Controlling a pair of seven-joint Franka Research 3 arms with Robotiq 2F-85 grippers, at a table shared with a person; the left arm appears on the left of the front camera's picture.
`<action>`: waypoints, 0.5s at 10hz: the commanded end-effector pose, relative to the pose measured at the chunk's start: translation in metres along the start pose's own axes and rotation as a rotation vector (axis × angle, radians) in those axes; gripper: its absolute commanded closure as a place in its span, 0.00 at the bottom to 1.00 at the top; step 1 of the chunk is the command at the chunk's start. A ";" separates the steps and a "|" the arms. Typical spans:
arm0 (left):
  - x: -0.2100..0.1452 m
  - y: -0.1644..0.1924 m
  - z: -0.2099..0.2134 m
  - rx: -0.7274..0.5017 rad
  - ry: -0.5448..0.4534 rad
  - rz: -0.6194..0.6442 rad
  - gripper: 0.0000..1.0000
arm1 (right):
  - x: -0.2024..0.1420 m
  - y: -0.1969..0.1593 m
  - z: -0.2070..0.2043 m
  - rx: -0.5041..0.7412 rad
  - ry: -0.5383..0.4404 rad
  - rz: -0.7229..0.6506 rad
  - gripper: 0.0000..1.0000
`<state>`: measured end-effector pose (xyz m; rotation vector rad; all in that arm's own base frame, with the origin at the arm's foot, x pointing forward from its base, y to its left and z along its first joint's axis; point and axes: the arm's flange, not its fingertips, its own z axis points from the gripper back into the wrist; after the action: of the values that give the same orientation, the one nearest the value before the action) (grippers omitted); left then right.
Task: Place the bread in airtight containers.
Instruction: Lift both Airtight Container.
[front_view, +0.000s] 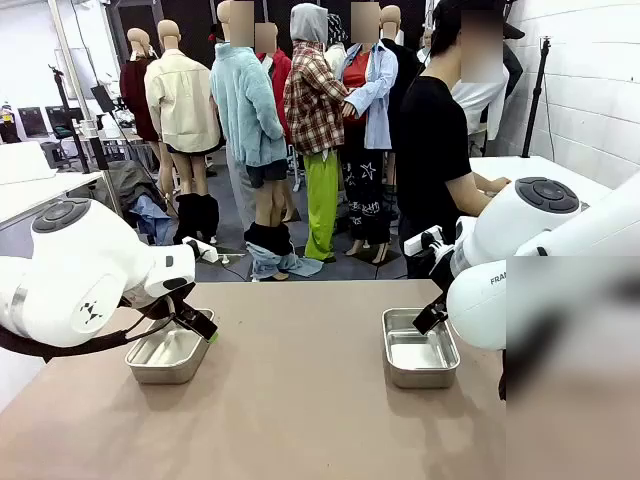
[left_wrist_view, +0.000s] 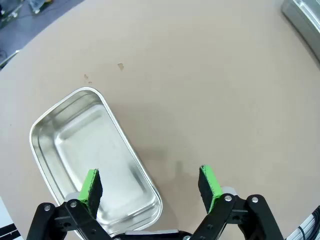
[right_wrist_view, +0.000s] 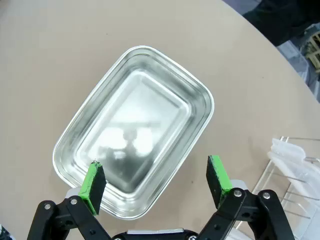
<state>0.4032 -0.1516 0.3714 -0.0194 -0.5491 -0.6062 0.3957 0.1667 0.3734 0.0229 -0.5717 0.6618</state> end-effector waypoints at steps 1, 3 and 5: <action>0.000 0.000 0.000 0.000 0.000 0.000 0.00 | 0.000 0.000 0.000 0.000 0.000 0.000 0.00; 0.000 0.000 0.000 0.000 0.000 0.000 0.00 | 0.000 0.000 0.000 0.000 0.000 0.000 0.00; 0.000 0.000 0.000 0.000 0.000 0.000 0.00 | 0.000 0.000 0.000 0.000 0.000 0.000 0.00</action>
<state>0.4026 -0.1532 0.3714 -0.0186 -0.5493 -0.6101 0.3957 0.1666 0.3734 0.0227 -0.5717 0.6616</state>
